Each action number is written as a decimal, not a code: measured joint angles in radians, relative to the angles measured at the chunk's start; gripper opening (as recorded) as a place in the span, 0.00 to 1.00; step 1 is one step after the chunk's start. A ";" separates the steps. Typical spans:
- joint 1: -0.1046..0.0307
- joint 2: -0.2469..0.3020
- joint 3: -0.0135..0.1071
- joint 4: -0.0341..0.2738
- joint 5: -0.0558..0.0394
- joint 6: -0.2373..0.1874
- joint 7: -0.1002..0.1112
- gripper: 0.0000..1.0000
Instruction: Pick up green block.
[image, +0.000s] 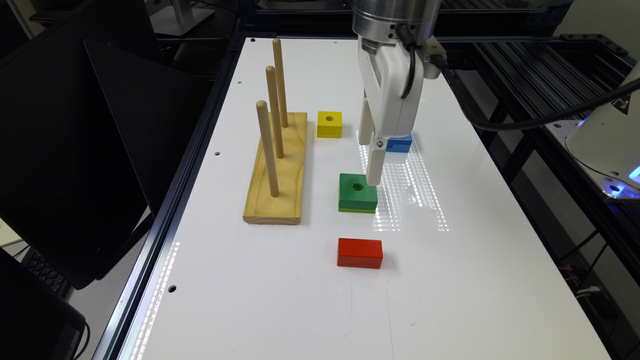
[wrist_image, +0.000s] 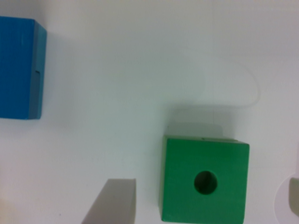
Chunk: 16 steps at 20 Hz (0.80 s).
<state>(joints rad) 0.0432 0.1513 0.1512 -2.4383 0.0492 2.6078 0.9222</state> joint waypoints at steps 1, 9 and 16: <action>0.000 0.003 0.000 0.000 0.0000 0.003 0.000 1.00; 0.000 0.025 0.000 0.000 -0.0001 0.019 0.000 1.00; 0.000 0.062 0.000 0.001 -0.0003 0.064 0.000 1.00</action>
<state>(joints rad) 0.0432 0.2138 0.1511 -2.4375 0.0489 2.6722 0.9222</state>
